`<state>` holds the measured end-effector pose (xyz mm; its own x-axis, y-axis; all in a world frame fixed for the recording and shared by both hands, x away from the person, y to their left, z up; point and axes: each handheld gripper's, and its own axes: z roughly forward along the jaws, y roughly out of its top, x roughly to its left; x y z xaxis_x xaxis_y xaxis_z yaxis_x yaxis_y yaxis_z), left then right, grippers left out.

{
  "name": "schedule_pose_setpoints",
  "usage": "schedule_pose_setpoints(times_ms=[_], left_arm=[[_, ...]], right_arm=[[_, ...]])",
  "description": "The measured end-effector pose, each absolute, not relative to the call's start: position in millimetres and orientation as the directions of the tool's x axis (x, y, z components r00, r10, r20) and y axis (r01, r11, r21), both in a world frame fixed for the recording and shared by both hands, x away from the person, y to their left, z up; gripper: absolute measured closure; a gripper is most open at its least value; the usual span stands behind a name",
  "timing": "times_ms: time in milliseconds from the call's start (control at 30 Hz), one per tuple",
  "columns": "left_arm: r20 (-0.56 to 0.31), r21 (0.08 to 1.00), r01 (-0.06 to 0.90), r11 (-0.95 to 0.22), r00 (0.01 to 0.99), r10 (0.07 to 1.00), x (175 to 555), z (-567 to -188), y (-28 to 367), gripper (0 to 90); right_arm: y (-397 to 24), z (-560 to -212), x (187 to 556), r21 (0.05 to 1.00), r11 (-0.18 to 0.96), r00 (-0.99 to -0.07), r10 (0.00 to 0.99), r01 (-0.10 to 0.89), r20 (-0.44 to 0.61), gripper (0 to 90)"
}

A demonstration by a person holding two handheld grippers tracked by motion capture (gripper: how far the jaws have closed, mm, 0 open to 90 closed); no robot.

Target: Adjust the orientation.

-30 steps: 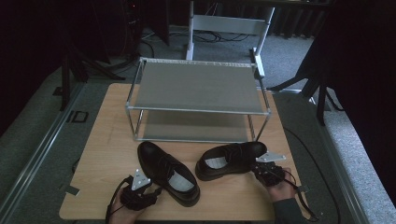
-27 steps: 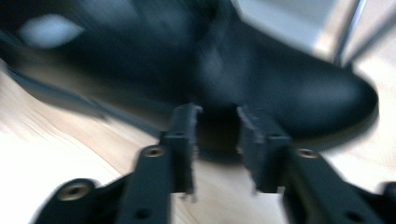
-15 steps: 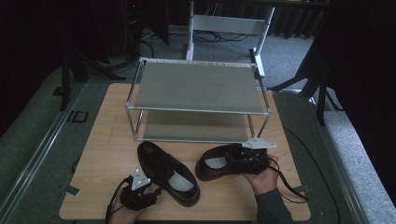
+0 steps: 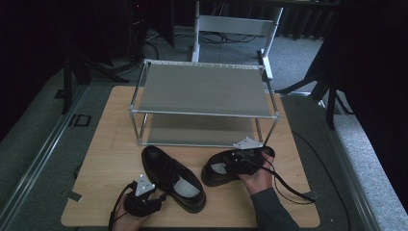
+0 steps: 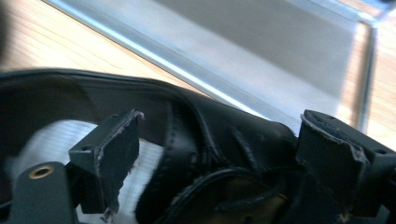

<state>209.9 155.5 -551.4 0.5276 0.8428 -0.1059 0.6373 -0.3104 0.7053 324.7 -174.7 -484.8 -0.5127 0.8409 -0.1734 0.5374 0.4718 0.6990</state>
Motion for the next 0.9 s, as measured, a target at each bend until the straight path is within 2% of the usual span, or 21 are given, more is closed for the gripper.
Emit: schedule_pose_setpoints(times_ms=[133,267,533,800,833,900], left_arm=[[-0.104,0.706,0.637,-0.310,0.526,0.844,209.6,-551.4,155.2,52.1],[-0.106,0.706,0.637,-0.310,0.527,0.843,209.8,-551.5,155.6,52.1],[-0.106,0.705,0.638,-0.310,0.527,0.844,209.7,-551.4,155.3,52.1],[-0.109,0.706,0.638,-0.307,0.526,0.843,209.9,-551.7,155.6,52.0],[-0.110,0.706,0.639,-0.306,0.525,0.844,209.9,-551.7,155.7,52.0],[-0.110,0.706,0.639,-0.306,0.525,0.844,210.0,-551.7,155.7,51.9]], right_arm=[[-170.9,-492.6,328.5,0.607,0.525,-0.452,0.845,0.597,-0.286,13.0],[-179.0,-490.2,319.9,0.617,0.493,-0.438,0.862,0.613,-0.253,16.6],[-208.7,-483.6,296.2,0.631,0.464,-0.464,0.867,0.621,-0.181,14.4],[-230.1,-483.0,274.1,0.605,0.489,-0.480,0.856,0.628,-0.194,12.2],[-236.8,-484.2,269.1,0.579,0.512,-0.469,0.850,0.635,-0.238,15.3],[-247.9,-485.7,268.4,0.582,0.478,-0.433,0.872,0.657,-0.227,18.5]])
